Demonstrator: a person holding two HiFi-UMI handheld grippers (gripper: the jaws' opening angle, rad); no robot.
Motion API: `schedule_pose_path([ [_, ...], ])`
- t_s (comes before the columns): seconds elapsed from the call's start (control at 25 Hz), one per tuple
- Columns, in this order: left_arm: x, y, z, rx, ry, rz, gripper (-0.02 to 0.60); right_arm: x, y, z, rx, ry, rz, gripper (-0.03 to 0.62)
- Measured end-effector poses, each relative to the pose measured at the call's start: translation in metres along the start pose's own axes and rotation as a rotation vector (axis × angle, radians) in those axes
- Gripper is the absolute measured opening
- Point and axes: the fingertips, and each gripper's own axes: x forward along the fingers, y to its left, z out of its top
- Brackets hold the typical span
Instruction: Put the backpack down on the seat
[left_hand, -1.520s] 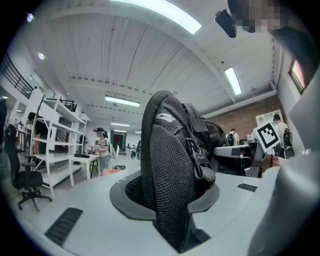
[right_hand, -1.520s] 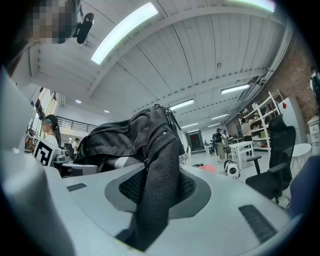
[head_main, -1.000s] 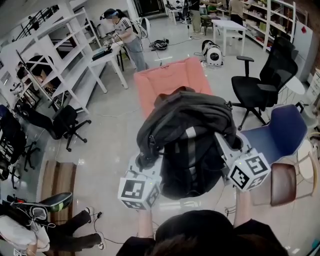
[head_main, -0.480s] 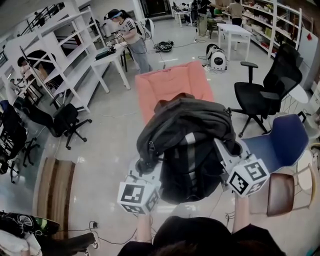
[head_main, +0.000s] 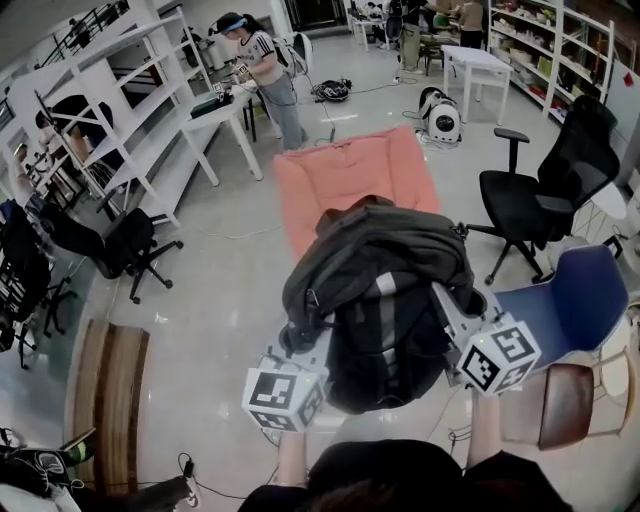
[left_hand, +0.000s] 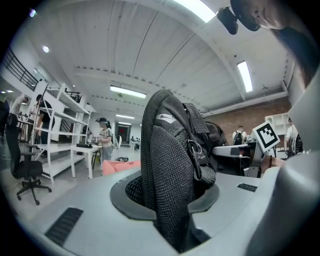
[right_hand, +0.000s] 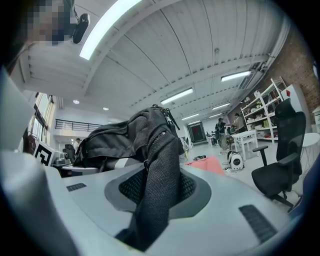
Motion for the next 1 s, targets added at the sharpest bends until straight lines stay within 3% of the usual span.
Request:
schedule_pose_path([
  [0.44,0.087,0.058,0.012,0.022,0.007,-0.081,0.127,0.083,-0.039,0.005,0.034,-0.016,-0.080,0.103],
  [1.0,0.169,0.086,0.001,0.031,0.018,-0.154,0.126,0.137,-0.089,-0.007,0.038,-0.029,-0.162,0.103],
])
